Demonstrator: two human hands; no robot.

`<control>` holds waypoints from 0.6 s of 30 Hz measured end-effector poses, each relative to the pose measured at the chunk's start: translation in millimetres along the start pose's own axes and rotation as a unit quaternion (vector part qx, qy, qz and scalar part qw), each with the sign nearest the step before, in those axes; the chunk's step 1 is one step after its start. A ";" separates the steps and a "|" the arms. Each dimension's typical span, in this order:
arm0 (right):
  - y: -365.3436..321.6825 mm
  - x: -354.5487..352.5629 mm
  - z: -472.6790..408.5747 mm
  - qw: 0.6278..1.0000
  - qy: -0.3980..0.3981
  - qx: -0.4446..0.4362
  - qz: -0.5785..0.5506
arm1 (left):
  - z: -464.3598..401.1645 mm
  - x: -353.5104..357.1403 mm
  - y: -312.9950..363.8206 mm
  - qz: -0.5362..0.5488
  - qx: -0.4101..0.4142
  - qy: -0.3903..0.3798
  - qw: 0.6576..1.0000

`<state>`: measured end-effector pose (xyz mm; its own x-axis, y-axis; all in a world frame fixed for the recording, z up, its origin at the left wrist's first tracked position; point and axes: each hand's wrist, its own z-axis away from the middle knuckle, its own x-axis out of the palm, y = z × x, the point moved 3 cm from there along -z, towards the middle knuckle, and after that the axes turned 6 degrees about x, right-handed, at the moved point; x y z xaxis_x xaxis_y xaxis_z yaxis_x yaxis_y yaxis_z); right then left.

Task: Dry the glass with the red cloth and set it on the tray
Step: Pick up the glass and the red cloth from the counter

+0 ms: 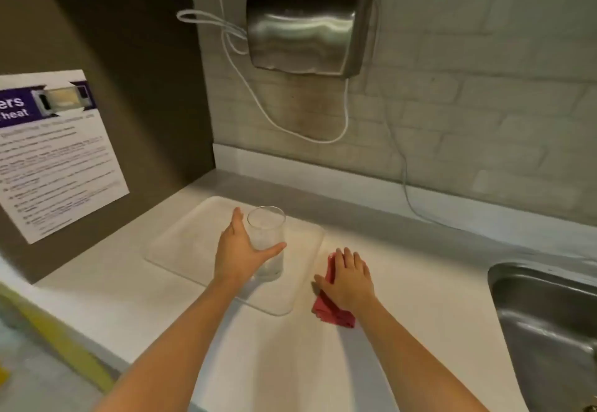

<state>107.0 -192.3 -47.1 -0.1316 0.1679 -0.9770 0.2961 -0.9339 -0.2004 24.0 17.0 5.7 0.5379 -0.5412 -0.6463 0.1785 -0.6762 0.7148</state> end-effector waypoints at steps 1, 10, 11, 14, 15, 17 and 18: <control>0.0 2.0 -1.2 1.000 -0.003 -0.001 0.000 | -0.7 0.9 -2.3 0.007 -0.009 0.013 1.000; -8.4 21.3 -10.7 0.997 -0.010 0.070 -0.025 | -8.3 11.2 -12.7 0.044 0.001 0.068 0.997; -9.7 23.7 -11.1 0.996 -0.009 0.083 -0.024 | -11.3 10.9 -12.2 0.057 0.006 0.068 0.996; -12.2 32.9 -13.1 0.994 0.005 0.104 -0.018 | -16.0 13.0 -11.1 0.096 0.038 0.061 0.993; -13.1 34.7 -12.9 0.994 0.013 0.109 -0.021 | -16.9 13.9 -11.0 0.109 0.044 0.056 0.991; -13.9 37.2 -13.7 0.993 0.029 0.116 -0.022 | -18.1 15.7 -11.4 0.134 0.047 0.046 0.989; -13.9 38.0 -14.7 0.992 0.037 0.118 -0.019 | -18.8 16.1 -11.1 0.141 0.049 0.043 0.988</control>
<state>111.8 -168.4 -82.5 -0.0658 0.2182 -0.9737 0.0613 -0.9731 -0.2222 46.2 25.2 -7.6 0.6231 -0.6740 -0.3967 -0.0674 -0.5516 0.8314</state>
